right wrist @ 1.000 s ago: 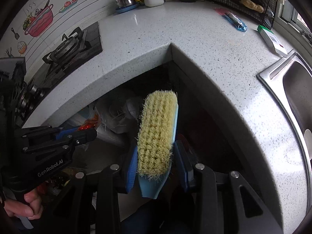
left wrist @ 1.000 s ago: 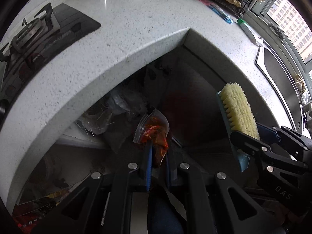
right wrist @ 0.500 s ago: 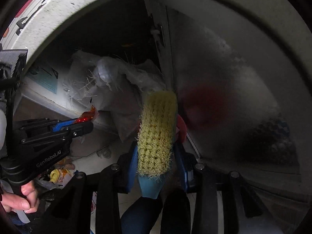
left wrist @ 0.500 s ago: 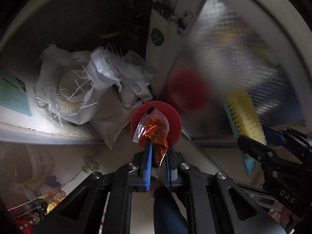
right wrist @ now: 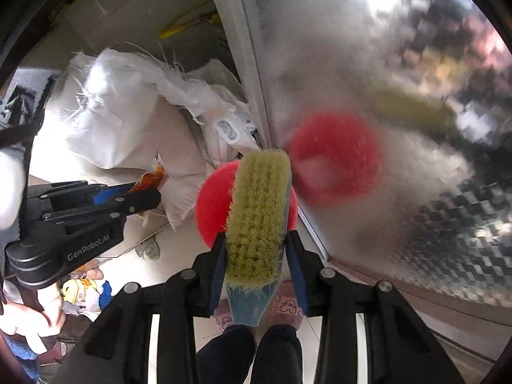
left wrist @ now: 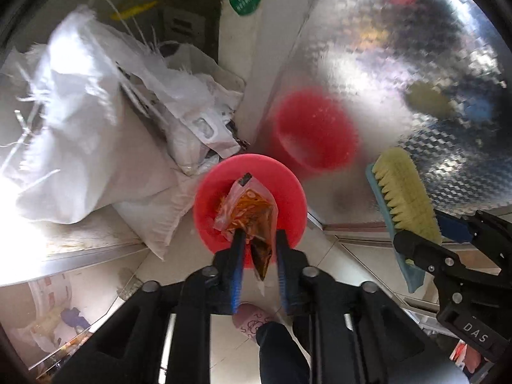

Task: Collect trash
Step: 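Carry the packet down and drop it into the red bin with the left tool, then raise both tools back over the counter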

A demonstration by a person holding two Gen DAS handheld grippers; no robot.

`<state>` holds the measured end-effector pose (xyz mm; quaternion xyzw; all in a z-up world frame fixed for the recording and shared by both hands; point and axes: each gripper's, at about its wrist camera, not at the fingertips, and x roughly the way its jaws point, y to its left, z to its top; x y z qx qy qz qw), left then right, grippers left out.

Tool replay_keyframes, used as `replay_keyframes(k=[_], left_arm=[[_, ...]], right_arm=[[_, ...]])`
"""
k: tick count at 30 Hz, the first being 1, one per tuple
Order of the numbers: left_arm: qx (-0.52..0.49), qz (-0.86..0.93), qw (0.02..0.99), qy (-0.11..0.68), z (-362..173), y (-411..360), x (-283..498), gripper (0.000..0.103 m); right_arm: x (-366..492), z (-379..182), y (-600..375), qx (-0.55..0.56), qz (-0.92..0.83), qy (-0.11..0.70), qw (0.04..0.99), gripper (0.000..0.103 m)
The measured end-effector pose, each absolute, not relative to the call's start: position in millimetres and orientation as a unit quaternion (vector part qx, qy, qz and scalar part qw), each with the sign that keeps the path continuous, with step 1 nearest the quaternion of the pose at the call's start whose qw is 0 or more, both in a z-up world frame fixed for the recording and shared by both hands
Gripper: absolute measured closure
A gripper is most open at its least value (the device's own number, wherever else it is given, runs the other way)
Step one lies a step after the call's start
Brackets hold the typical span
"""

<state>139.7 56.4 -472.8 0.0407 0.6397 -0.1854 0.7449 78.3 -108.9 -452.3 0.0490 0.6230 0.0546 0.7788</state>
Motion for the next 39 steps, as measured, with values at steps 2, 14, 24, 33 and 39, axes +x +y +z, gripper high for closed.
replay_keyframes(k=[2, 14, 24, 33, 39], left_arm=[[0.036, -0.189, 0.743, 0.641, -480, 53, 143, 0.068], [0.035, -0.175, 0.74, 0.649, -490, 59, 147, 0.026], [0.011, -0.124, 0.747, 0.653, -494, 95, 141, 0.022], [-0.009, -0.093, 0.748, 0.657, -499, 117, 134, 0.022], [-0.02, -0.091, 0.746, 0.659, -489, 122, 123, 0.022]], right_arm=[[79, -455, -109, 0.048, 0.053, 0.624, 0.778, 0.069], [79, -460, -116, 0.039, 0.06, 0.632, 0.772, 0.069], [88, -468, -93, 0.01, 0.11, 0.639, 0.762, 0.069], [91, -472, -69, -0.033, 0.136, 0.638, 0.757, 0.039], [86, -465, -65, -0.035, 0.135, 0.64, 0.755, 0.033]])
